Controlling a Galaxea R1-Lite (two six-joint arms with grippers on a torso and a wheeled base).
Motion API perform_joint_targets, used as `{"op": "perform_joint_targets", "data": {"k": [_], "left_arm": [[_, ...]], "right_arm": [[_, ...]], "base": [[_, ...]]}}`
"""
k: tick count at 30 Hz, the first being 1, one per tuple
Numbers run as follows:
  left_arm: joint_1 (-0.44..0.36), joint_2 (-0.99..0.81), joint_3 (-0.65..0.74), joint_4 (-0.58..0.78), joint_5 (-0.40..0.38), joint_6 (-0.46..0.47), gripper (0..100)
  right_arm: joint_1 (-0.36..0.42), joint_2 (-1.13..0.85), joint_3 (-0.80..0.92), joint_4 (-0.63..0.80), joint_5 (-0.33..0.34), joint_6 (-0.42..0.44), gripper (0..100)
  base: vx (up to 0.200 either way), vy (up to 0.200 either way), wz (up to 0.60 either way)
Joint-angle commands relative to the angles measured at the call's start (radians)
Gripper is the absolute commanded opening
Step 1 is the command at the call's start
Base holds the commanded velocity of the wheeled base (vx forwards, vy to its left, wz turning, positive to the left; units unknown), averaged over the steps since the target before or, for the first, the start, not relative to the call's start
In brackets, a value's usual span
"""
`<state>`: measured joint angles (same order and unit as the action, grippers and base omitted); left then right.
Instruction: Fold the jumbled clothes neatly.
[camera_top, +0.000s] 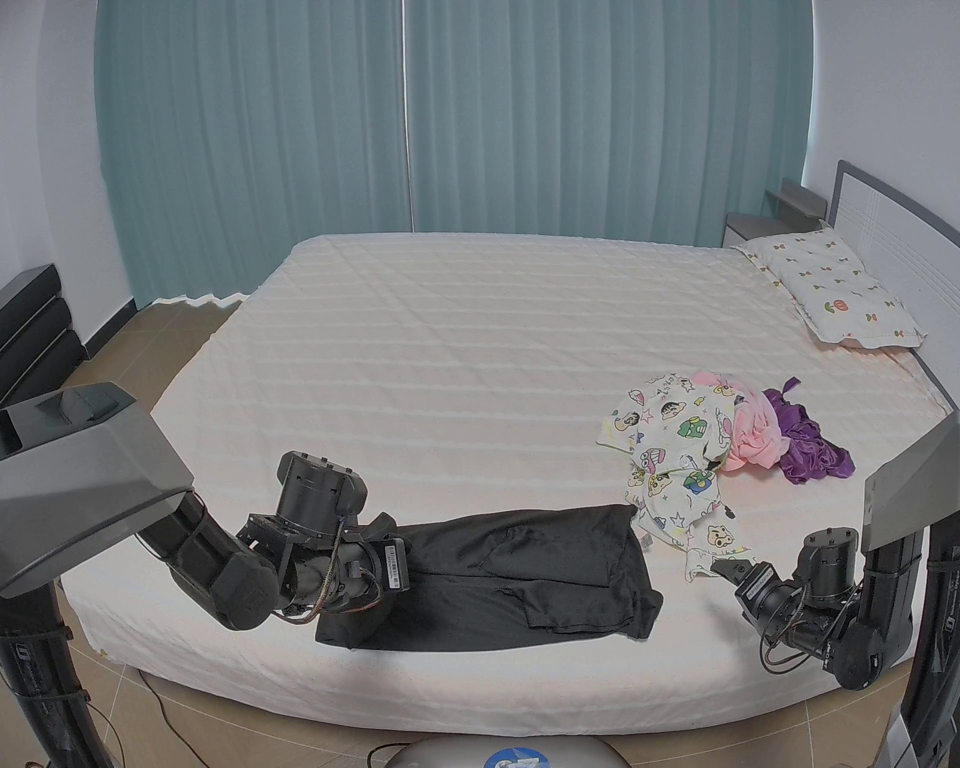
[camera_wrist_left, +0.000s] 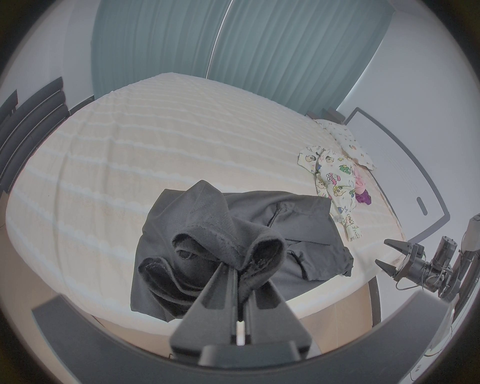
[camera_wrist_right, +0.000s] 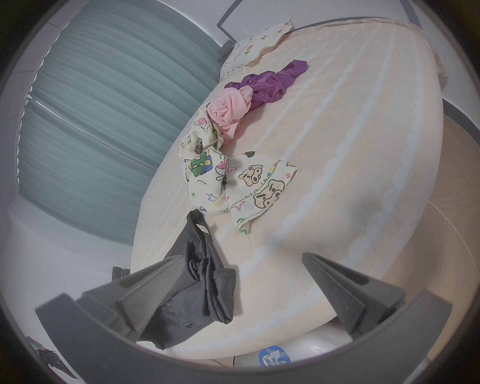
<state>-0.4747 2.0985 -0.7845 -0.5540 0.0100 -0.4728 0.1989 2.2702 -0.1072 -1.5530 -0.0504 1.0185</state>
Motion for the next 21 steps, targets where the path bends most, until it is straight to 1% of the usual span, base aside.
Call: {"op": "perform_joint_targets", "data": {"k": [1, 12, 15, 16, 20, 21], "left_arm": [[-0.021, -0.003, -0.033, 0.023, 0.004, -0.003, 0], [-0.062, 0.009, -0.065, 0.042, 0.004, -0.003, 0], [-0.067, 0.02, -0.102, 0.066, 0.005, -0.004, 0], [-0.073, 0.031, -0.145, 0.098, 0.005, -0.006, 0], [-0.085, 0.054, -0.222, 0.148, 0.005, -0.033, 0], [-0.09, 0.074, -0.265, 0.178, 0.007, -0.047, 0]], "right_arm": [[0.0, 0.0, -0.002, -0.018, 0.0, 0.0, 100], [0.0, 0.0, -0.003, -0.018, 0.0, 0.0, 100], [0.0, 0.0, -0.003, -0.018, 0.0, -0.001, 100], [0.0, 0.0, -0.003, -0.018, 0.0, -0.001, 100], [0.0, 0.0, -0.003, -0.018, 0.0, 0.0, 100], [0.0, 0.0, -0.003, -0.018, 0.0, 0.0, 100]], "base": [[0.0, -0.2, 0.0], [0.0, -0.2, 0.0], [0.0, -0.2, 0.0], [0.0, -0.2, 0.0], [0.0, -0.2, 0.0], [0.0, -0.2, 0.0]]}}
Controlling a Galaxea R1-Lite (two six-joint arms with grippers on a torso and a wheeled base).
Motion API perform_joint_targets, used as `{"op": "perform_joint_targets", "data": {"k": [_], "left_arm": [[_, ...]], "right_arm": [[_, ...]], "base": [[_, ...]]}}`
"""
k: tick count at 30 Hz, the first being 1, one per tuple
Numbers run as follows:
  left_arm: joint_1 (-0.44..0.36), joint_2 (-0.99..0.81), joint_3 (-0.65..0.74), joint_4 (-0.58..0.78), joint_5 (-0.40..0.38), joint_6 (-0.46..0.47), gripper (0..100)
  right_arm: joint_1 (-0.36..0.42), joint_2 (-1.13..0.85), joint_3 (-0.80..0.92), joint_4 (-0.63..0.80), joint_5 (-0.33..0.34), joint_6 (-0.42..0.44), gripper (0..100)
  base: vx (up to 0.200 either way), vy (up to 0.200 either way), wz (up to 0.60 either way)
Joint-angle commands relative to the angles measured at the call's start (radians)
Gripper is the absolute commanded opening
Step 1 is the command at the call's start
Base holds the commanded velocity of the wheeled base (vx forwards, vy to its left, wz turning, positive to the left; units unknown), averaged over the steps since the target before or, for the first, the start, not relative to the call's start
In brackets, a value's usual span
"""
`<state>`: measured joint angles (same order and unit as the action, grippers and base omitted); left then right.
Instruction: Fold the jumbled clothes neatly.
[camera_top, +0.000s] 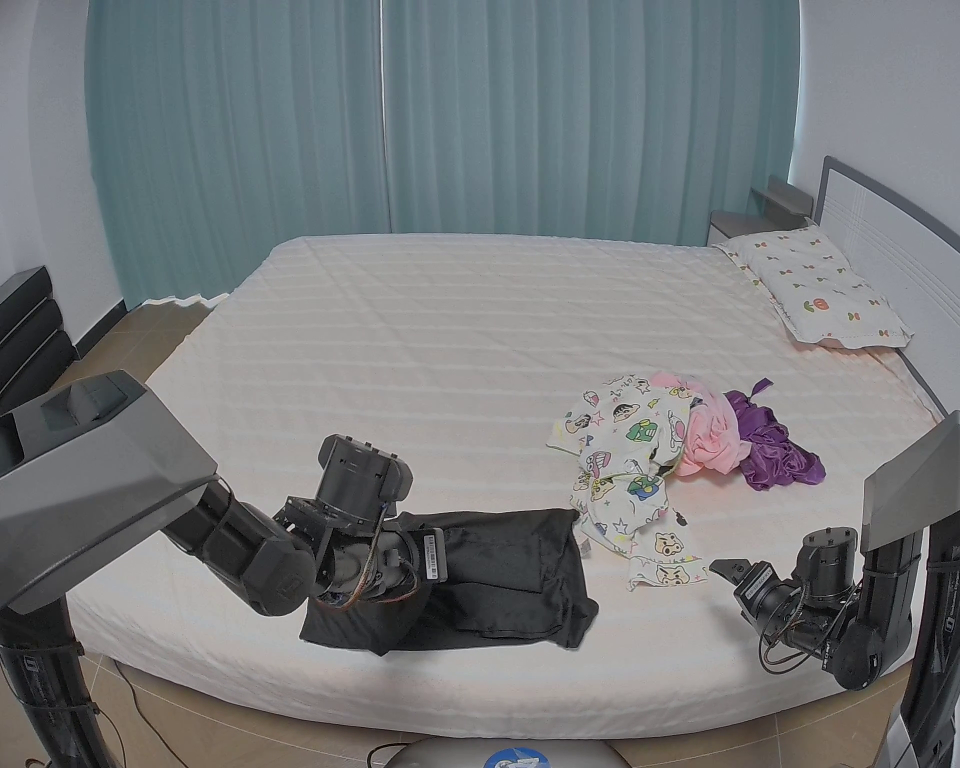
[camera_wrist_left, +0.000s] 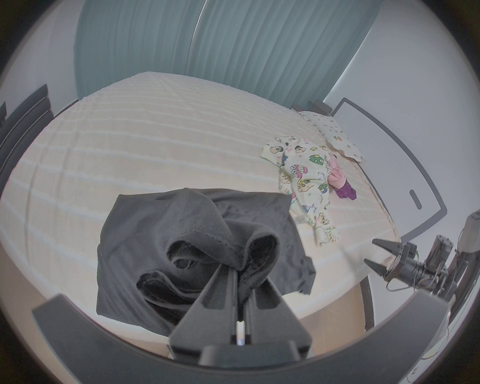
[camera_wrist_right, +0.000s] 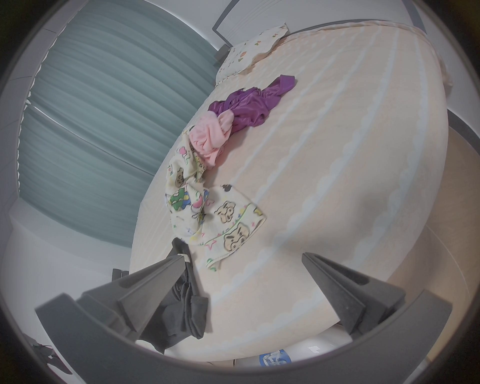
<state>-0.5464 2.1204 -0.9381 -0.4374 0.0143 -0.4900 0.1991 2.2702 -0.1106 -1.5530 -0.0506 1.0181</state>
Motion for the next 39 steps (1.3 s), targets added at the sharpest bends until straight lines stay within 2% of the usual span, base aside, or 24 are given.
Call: {"op": "perform_joint_targets", "data": {"k": [1, 10, 20, 21, 25, 28, 31, 33, 39], "left_arm": [[-0.023, 0.062, -0.128, 0.074, 0.003, -0.035, 0], [-0.044, 0.184, -0.275, 0.157, 0.016, -0.038, 0], [-0.047, 0.222, -0.337, 0.163, 0.064, -0.13, 0], [-0.047, 0.222, -0.335, 0.161, 0.066, -0.131, 100], [-0.047, 0.223, -0.335, 0.158, 0.073, -0.144, 100], [-0.04, 0.202, -0.326, 0.16, 0.066, -0.237, 100], [-0.026, 0.151, -0.3, 0.161, 0.058, -0.275, 100], [0.013, 0.093, -0.242, 0.151, 0.029, -0.279, 100], [0.19, -0.112, -0.076, 0.148, -0.162, -0.282, 100]], "right_arm": [[0.0, 0.0, 0.0, -0.018, 0.0, 0.0, 100], [0.0, 0.002, 0.0, -0.018, 0.0, 0.0, 100], [0.003, 0.005, 0.002, -0.018, 0.0, 0.0, 100], [0.003, 0.005, 0.002, -0.018, 0.0, 0.0, 100], [0.003, 0.005, 0.003, -0.018, 0.0, 0.002, 100], [0.003, 0.005, 0.006, -0.018, 0.0, 0.002, 100], [0.003, 0.005, 0.009, -0.018, 0.0, 0.002, 100], [0.005, 0.005, 0.011, -0.018, 0.0, 0.002, 100], [0.006, 0.006, 0.005, -0.018, 0.0, -0.001, 100]], "base": [[0.0, -0.2, 0.0], [0.0, -0.2, 0.0], [0.0, 0.0, 0.0], [0.0, 0.0, 0.0], [0.0, 0.0, 0.0], [0.0, 0.0, 0.0], [0.0, 0.0, 0.0], [0.0, 0.0, 0.0], [0.0, 0.0, 0.0]]}}
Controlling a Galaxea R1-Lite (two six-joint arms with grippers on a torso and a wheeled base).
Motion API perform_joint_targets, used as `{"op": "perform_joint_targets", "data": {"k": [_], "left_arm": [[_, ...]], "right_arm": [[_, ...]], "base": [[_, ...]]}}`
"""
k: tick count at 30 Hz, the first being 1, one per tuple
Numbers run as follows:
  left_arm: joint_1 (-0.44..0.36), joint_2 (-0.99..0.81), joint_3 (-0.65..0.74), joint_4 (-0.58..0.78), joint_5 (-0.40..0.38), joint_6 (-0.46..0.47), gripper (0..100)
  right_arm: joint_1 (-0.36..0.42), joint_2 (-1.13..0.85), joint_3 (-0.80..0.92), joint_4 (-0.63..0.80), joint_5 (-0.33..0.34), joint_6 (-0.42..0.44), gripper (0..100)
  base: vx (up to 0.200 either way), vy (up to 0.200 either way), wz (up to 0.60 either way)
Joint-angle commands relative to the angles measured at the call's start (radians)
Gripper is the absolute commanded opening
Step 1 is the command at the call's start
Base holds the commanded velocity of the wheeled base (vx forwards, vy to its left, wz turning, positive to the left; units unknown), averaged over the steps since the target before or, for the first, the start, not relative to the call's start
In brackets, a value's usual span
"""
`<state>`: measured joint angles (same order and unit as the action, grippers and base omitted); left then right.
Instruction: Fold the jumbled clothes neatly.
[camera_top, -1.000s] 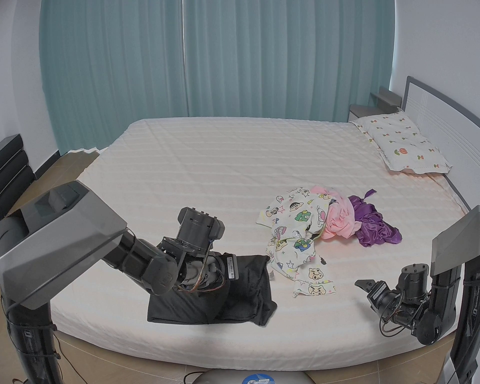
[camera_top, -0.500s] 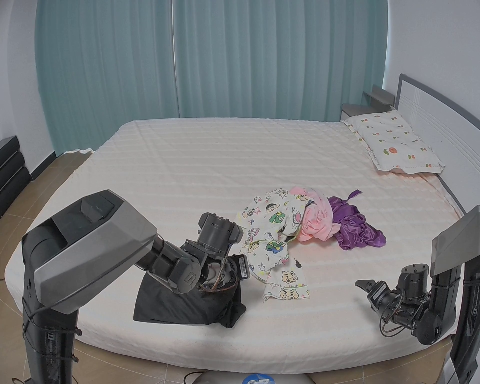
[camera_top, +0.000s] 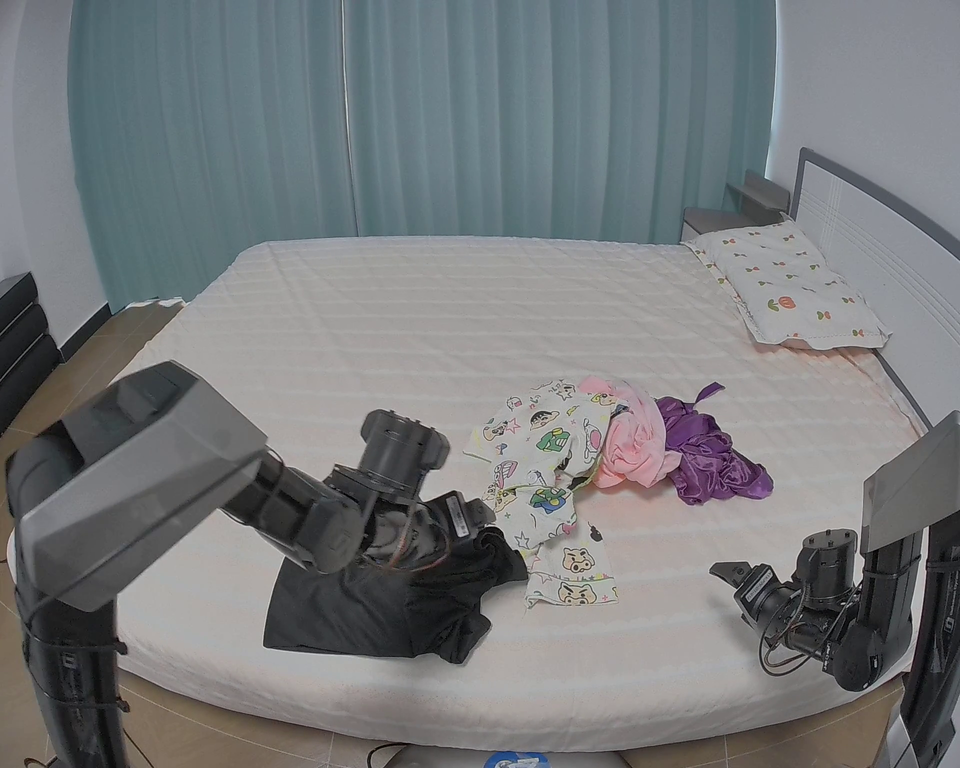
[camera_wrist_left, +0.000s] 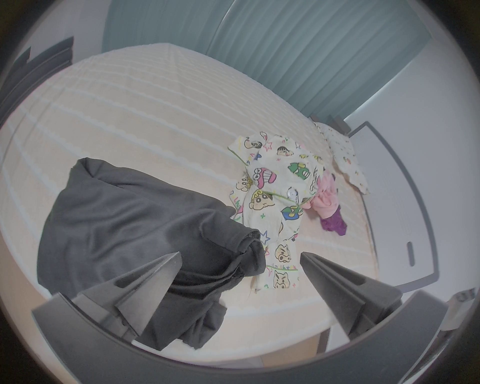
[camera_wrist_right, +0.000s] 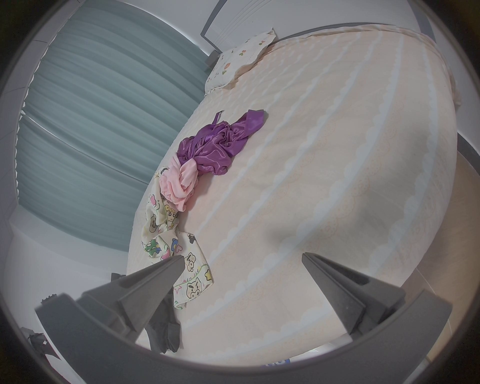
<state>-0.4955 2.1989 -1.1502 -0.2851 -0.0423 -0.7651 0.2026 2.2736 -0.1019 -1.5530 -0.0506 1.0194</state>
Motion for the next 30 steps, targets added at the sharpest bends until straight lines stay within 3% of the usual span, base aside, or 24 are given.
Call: {"op": "perform_joint_targets", "data": {"k": [1, 7, 9, 16, 30], "left_arm": [[0.176, -0.215, 0.164, -0.005, -0.133, -0.006, 100], [0.279, -0.285, 0.27, -0.005, -0.257, -0.01, 100], [0.322, -0.292, 0.322, -0.006, -0.332, -0.022, 100], [0.396, -0.258, 0.334, -0.039, -0.373, -0.045, 100], [0.473, -0.228, 0.36, -0.075, -0.409, -0.045, 100]], "right_arm": [[0.003, 0.004, -0.005, -0.018, -0.002, -0.002, 100], [0.003, 0.009, -0.012, -0.018, 0.0, -0.005, 100], [0.008, 0.007, -0.025, -0.016, -0.002, -0.015, 100], [0.04, 0.024, -0.05, -0.015, -0.002, -0.088, 100], [0.072, 0.026, -0.098, -0.015, -0.003, -0.179, 100]], "base": [[0.0, 0.0, 0.0], [0.0, 0.0, 0.0], [0.0, 0.0, 0.0], [0.0, 0.0, 0.0], [0.0, 0.2, 0.0]]}}
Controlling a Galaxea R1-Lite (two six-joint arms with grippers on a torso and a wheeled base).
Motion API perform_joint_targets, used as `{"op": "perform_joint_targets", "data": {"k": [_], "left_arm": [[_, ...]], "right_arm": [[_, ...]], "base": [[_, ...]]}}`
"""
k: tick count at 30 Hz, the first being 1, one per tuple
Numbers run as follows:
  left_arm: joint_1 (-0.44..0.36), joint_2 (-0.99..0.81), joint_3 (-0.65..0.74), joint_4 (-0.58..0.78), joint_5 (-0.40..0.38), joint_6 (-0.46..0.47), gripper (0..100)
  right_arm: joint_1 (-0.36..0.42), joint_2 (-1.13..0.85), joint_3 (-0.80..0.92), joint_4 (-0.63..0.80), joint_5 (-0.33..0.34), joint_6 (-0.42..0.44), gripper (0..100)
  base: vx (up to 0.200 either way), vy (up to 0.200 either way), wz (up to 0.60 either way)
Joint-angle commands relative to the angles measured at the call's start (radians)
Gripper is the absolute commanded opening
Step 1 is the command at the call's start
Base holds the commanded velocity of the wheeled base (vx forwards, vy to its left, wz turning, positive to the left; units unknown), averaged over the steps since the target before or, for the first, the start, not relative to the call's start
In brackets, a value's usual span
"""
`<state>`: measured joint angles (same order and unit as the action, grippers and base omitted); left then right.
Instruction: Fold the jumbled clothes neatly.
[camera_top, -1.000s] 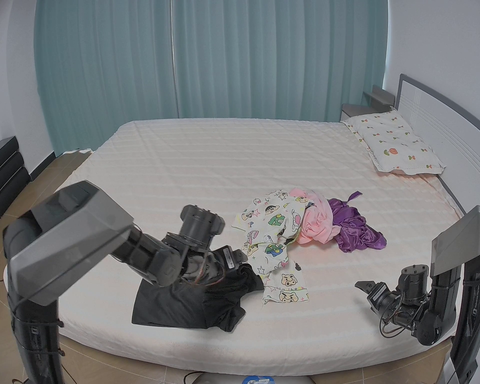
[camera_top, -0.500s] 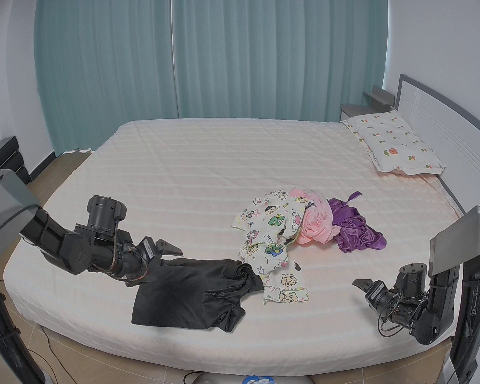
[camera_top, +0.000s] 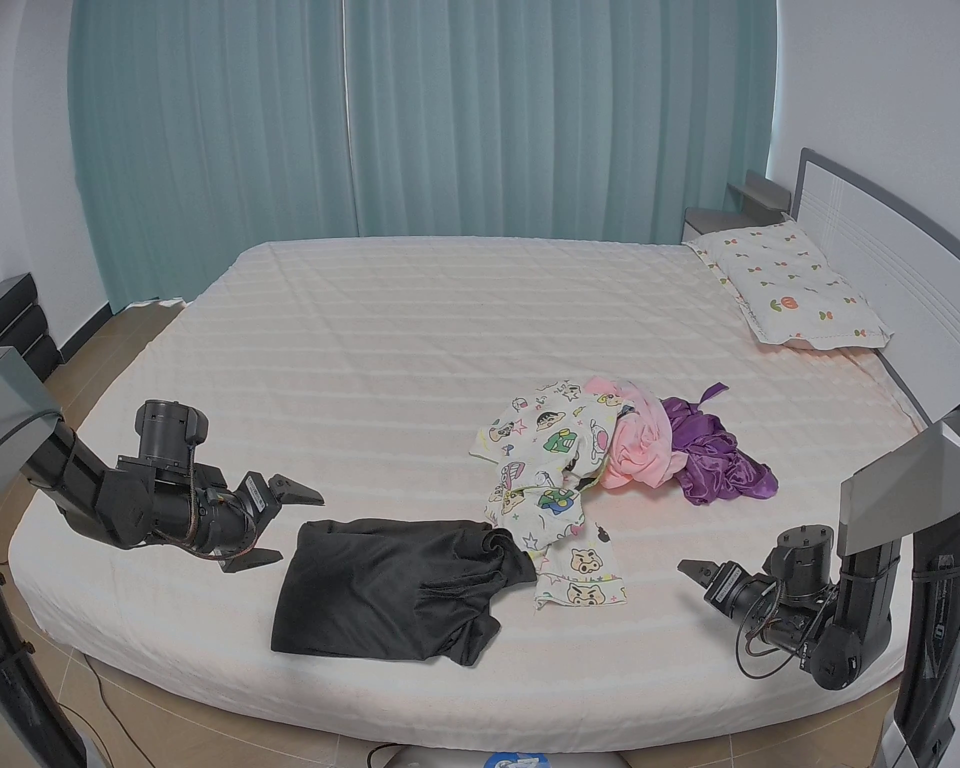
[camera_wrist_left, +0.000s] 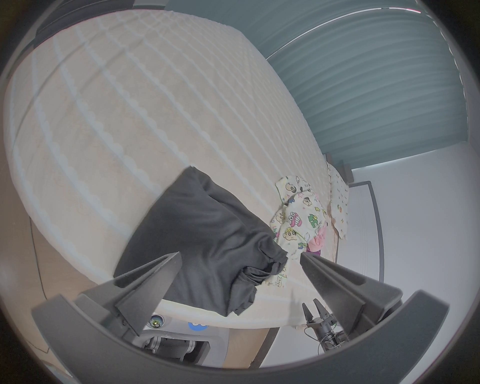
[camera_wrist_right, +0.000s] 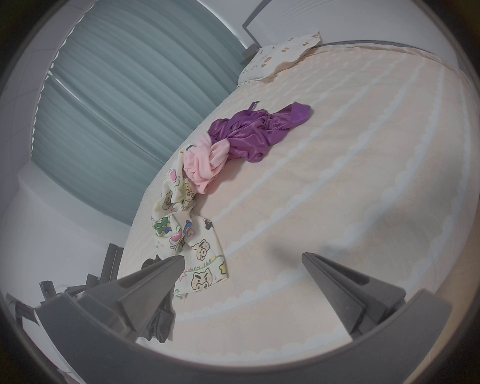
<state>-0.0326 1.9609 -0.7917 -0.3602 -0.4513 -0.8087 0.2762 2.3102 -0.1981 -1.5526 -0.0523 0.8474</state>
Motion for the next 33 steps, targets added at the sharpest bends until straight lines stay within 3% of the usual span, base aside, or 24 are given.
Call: {"op": "perform_joint_targets", "data": {"k": [1, 17, 24, 33], "left_arm": [[0.013, 0.01, 0.003, 0.0, -0.001, -0.001, 100], [0.039, 0.018, -0.003, -0.002, -0.021, 0.0, 100], [0.04, 0.044, -0.001, -0.014, -0.035, 0.0, 100], [0.039, 0.076, 0.005, -0.051, -0.035, -0.001, 100]], "right_arm": [[-0.002, -0.017, -0.001, -0.015, -0.001, -0.01, 100], [0.005, -0.083, -0.029, -0.003, -0.001, -0.011, 100], [0.117, -0.084, -0.046, 0.029, -0.004, -0.025, 100], [0.212, -0.043, -0.205, 0.273, -0.012, -0.074, 100]], "base": [[0.0, 0.2, 0.0], [0.0, 0.2, 0.0], [0.0, 0.143, 0.0], [0.0, 0.0, 0.0]]}}
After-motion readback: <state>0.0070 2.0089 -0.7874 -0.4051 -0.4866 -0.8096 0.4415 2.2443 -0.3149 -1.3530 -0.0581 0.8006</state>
